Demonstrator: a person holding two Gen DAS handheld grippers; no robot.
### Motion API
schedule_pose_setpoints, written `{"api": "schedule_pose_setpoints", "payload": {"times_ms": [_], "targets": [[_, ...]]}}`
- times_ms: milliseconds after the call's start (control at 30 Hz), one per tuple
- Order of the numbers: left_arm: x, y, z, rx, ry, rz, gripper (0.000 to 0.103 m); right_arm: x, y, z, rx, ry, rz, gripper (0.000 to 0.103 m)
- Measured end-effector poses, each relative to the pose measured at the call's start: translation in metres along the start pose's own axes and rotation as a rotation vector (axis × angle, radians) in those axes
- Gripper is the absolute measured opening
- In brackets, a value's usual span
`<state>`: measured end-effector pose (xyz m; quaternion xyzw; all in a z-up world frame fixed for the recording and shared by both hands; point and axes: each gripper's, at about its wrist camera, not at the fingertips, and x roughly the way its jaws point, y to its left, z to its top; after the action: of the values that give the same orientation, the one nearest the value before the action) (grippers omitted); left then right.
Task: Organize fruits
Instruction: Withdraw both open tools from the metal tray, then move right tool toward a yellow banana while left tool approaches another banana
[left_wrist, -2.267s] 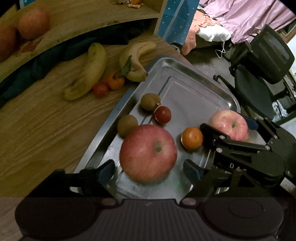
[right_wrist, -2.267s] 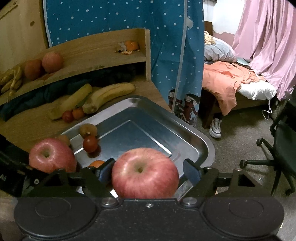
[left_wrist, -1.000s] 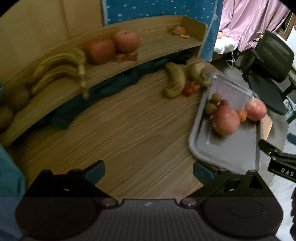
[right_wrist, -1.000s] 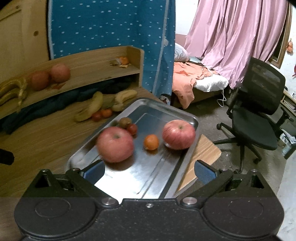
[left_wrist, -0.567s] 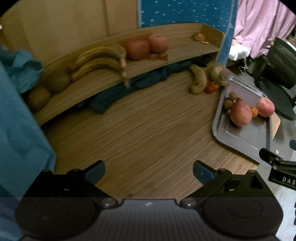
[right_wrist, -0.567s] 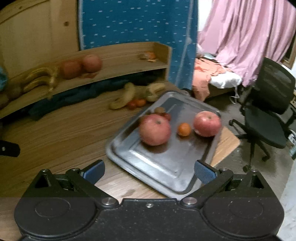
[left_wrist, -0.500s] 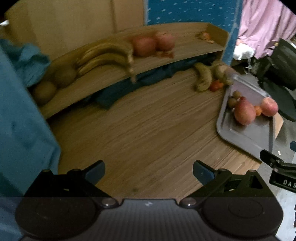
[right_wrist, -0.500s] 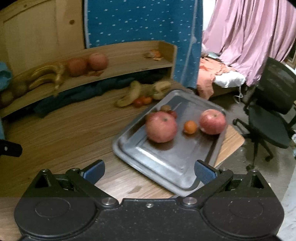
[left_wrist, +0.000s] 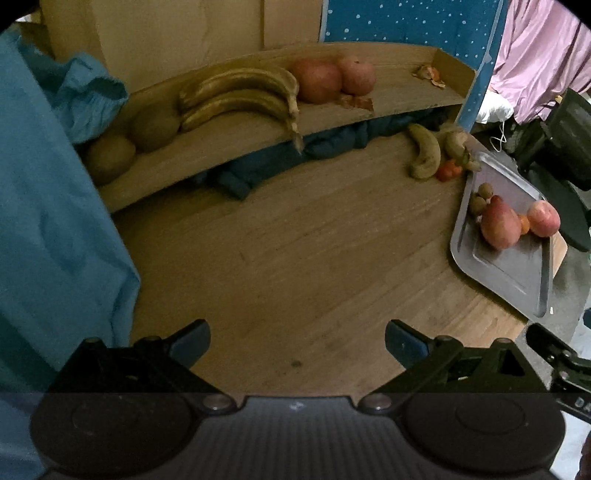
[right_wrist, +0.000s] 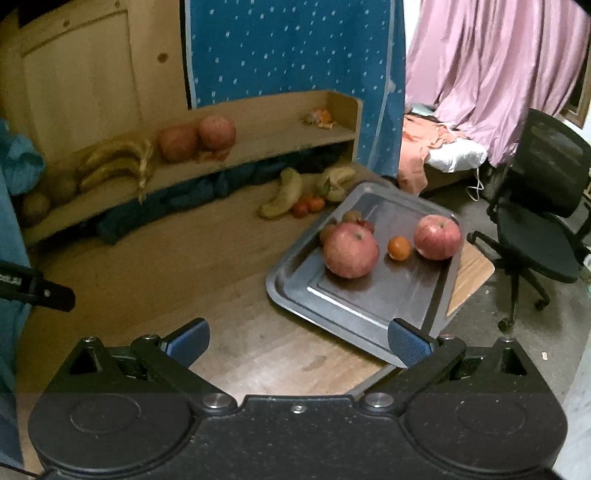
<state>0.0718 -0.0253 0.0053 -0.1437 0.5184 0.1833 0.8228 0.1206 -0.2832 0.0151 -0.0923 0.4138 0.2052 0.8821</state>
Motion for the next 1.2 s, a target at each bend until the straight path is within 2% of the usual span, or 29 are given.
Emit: {"api": "schedule_pose_setpoints", "payload": {"times_ms": [167, 467, 733, 833, 1000, 1067, 1200], "targets": [[0.004, 0.014, 0.015, 0.015, -0.028, -0.031, 0.103, -0.005, 0.016, 0.001, 0.006, -0.009, -0.028, 0.102], [0.029, 0.022, 0.021, 0.031, 0.026, -0.092, 0.103, -0.003, 0.024, -0.002, 0.023, 0.036, -0.077, 0.102], [0.048, 0.016, 0.026, 0.032, 0.063, -0.112, 0.103, 0.012, 0.017, 0.002, 0.032, 0.075, -0.097, 0.102], [0.056, 0.009, 0.032, 0.029, 0.075, -0.115, 0.103, 0.019, 0.012, 0.007, 0.021, 0.071, -0.087, 0.102], [0.074, -0.01, 0.05, 0.016, 0.087, -0.114, 0.103, 0.037, 0.001, 0.022, -0.074, -0.011, -0.043, 0.102], [0.082, -0.022, 0.062, 0.017, 0.084, -0.108, 0.103, 0.053, -0.007, 0.032, -0.132, -0.034, -0.022, 0.102], [0.099, -0.052, 0.091, 0.027, 0.078, -0.094, 0.103, 0.094, -0.032, 0.055, -0.212, -0.025, 0.03, 0.102]]}}
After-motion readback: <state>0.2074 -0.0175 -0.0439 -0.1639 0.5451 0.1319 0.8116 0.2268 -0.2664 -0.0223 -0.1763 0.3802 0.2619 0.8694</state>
